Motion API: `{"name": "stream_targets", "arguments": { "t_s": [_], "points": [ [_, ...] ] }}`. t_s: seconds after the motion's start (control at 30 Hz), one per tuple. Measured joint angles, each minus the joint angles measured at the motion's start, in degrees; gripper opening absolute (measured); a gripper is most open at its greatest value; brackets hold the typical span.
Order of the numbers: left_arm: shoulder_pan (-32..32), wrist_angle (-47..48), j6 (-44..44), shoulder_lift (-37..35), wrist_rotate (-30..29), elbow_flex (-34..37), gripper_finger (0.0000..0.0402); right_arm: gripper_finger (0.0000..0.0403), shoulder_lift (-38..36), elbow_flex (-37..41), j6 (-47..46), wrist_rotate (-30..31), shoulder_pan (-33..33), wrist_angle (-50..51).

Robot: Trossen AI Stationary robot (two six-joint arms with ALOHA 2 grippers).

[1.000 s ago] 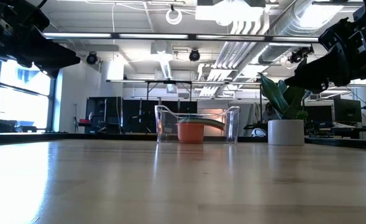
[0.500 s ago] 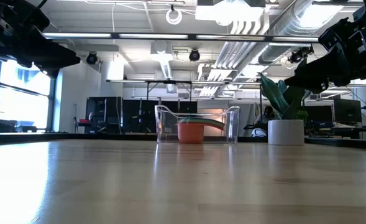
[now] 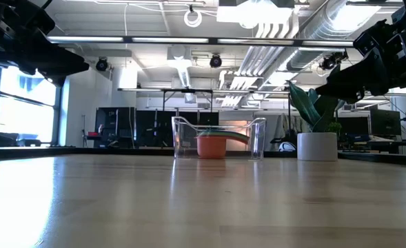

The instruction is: Nest measuring cups in basket

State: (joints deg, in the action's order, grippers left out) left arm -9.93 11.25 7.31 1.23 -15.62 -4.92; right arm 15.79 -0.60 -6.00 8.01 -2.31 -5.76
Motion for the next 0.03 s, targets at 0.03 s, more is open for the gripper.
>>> {"name": "stream_targets", "arguments": {
  "t_s": [0.03],
  "points": [
    [-0.01,0.0,0.0,-0.01,0.0,0.0,0.009,0.0259,0.0,0.0,0.0,-0.02,0.02,0.0]
  ]
}}
